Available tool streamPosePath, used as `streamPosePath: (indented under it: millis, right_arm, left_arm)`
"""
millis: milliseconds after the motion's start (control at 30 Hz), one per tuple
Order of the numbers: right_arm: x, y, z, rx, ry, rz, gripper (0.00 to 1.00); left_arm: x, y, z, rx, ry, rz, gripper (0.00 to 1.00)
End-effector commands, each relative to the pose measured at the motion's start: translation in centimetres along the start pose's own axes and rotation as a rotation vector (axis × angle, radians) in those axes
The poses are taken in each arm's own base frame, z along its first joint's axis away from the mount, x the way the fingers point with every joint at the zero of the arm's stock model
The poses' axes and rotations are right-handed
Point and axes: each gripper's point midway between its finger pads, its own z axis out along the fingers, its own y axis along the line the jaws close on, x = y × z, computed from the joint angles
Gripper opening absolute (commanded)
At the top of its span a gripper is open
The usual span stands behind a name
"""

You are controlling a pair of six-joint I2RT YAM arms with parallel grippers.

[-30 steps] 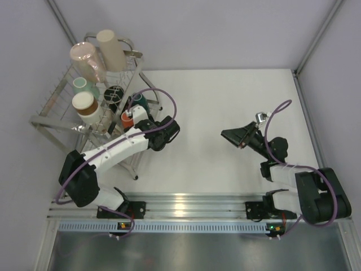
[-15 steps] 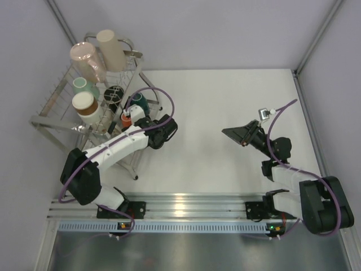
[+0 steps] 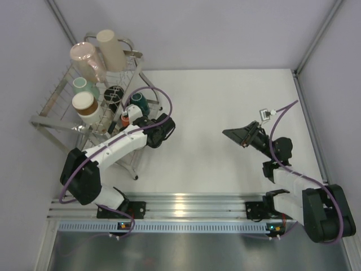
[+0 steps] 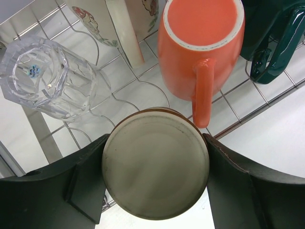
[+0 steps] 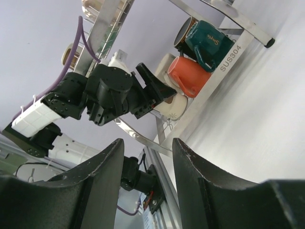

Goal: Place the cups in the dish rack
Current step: Place the cup upside down on the dish rack

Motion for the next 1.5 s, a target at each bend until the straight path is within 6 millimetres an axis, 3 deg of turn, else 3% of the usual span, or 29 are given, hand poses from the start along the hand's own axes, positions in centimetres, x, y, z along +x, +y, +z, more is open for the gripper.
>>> streamPosePath:
  millis: [0,567,800,933,967,1133,1467]
  right_arm:
    - [-1.1,1.6,0.3,-0.046,-0.018,-0.106,0.46]
    - [-0.9,1.6,0.0,-0.007,-0.001,-0.157,0.46]
    - [-1.0,1.5,-0.1,0.016,0.003,-0.173,0.47]
    - [-1.0,1.3,-0.1,0.023,0.003,-0.177,0.47]
    - [-1.1,1.2,-0.1,0.027,0.001,-0.174,0.47]
    - [-1.0,1.2,-0.1,0.025,0.006,-0.174,0.47]
    - [-1.0,0.8,-0.1,0.036,0.009,-0.17,0.47]
  left_arm:
    - [-1.1,0.8,0.2,-0.023,-0.043,0.01,0.0]
    - [-1.6,2.2,1.1,-0.079,-0.032,-0.032,0.0]
    - [-0.5,2.5,1.5,-0.094,-0.006,-0.059,0.0]
    - [-0.2,2.4,1.7,-0.103,0.002,-0.046,0.09]
    - [-0.2,2.4,1.7,-0.105,0.002,-0.049,0.18]
    - [0.4,2.3,2.0,-0.12,0.015,-0.032,0.31]
    - [-0.3,1.8,1.6,-0.101,0.017,-0.048,0.55]
